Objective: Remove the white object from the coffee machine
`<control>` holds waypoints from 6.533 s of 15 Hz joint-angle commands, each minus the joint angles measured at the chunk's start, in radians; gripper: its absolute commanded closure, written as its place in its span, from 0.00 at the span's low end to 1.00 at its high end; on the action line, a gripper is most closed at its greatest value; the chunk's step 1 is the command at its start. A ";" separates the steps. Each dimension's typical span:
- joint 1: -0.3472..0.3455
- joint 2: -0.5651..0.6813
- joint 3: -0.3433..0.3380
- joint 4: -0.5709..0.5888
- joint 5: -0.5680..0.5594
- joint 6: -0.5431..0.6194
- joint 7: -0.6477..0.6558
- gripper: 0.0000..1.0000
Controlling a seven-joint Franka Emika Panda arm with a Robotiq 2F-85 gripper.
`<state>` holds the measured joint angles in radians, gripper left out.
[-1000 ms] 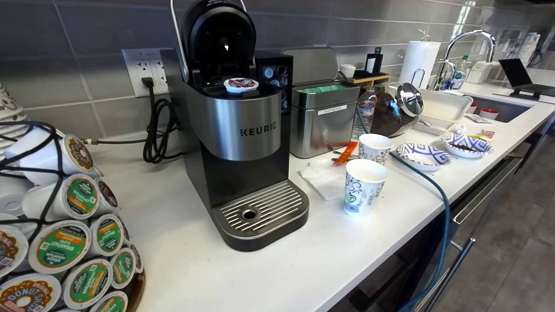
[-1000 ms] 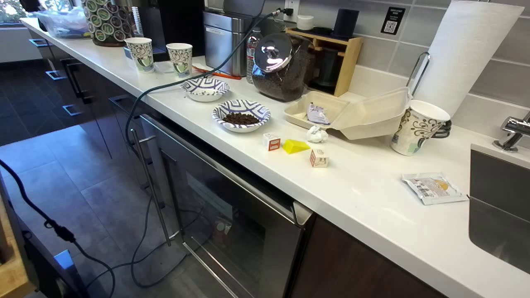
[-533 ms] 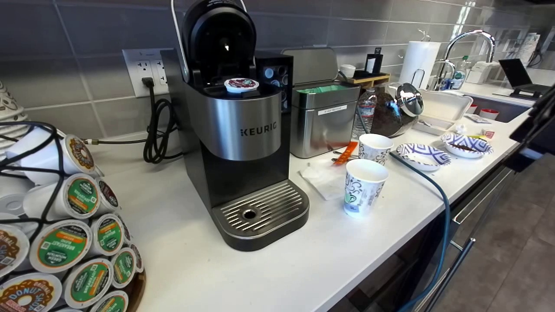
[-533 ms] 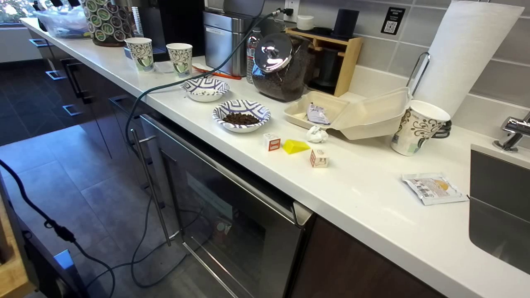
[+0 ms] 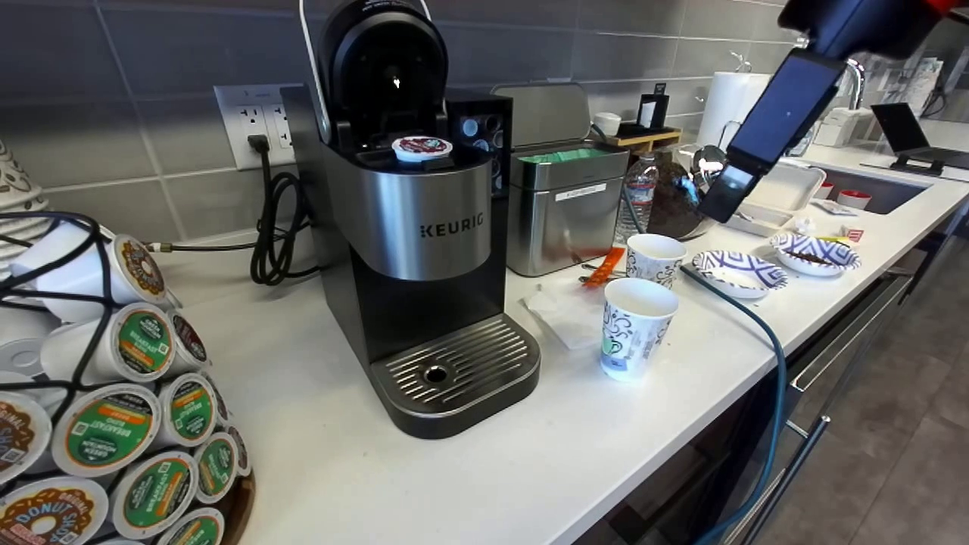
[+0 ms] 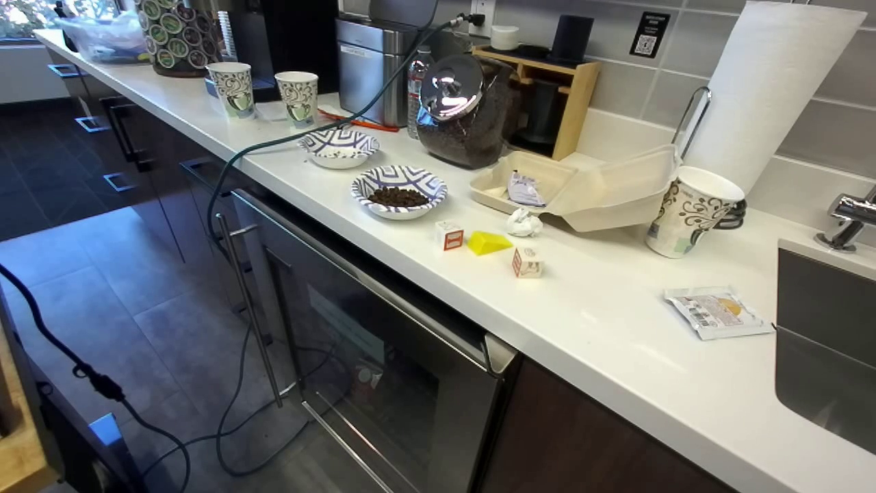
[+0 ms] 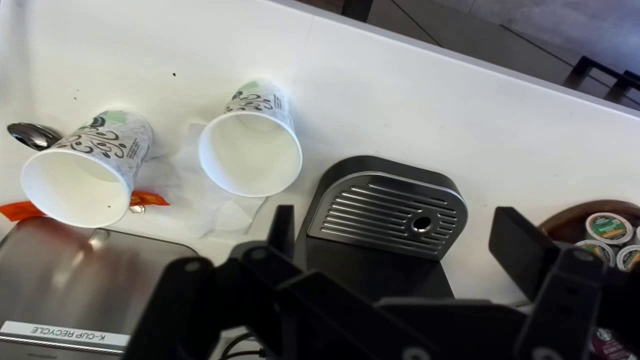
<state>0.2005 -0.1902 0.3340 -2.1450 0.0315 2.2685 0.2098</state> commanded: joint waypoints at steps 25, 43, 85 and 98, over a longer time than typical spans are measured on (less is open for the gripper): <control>0.261 0.467 0.011 0.672 -0.416 -0.241 0.568 0.00; 0.446 0.744 -0.205 1.044 -0.513 -0.263 0.675 0.00; 0.389 0.308 -0.273 0.752 -0.520 -0.473 0.853 0.73; 0.152 0.276 -0.182 0.495 -0.309 0.061 0.392 0.48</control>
<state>0.3887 0.0833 0.1128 -1.6553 -0.2727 2.3342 0.5999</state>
